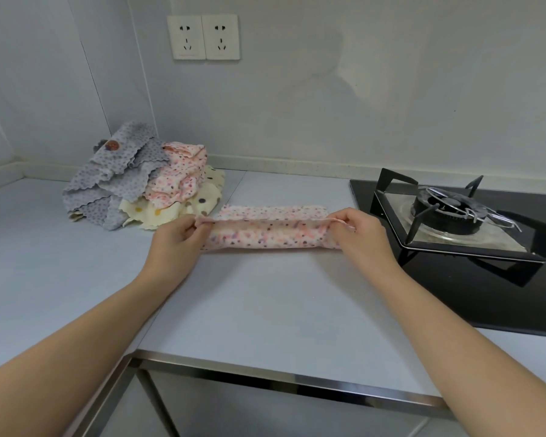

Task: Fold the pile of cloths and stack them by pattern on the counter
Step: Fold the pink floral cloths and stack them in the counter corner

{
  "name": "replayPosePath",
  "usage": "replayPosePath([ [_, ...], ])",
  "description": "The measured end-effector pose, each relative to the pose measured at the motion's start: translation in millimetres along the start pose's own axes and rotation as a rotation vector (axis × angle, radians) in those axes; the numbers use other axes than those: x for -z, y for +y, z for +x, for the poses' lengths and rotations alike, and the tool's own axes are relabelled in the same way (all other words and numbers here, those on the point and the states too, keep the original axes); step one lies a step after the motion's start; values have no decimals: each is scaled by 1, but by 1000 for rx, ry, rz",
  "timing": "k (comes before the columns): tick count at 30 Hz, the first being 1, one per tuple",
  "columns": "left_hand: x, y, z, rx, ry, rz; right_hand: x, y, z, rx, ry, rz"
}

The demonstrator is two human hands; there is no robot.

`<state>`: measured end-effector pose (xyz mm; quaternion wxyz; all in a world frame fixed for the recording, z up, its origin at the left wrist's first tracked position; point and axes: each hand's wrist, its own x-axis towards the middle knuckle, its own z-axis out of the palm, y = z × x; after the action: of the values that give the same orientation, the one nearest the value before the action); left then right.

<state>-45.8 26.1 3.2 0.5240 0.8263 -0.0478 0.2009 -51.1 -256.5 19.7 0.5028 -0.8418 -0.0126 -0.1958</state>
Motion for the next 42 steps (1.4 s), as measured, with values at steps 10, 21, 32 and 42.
replayPosePath([
  [10,-3,19,-10,25,-5,311,2,9,2,-61,-61,-286],
  [21,-2,16,-11,53,-85,685,0,4,0,-11,-144,-382],
  [32,-14,4,-4,-95,-7,875,-14,2,3,-18,-80,-592],
  [42,-20,1,-4,-126,23,1033,-16,6,3,-6,-52,-777],
])
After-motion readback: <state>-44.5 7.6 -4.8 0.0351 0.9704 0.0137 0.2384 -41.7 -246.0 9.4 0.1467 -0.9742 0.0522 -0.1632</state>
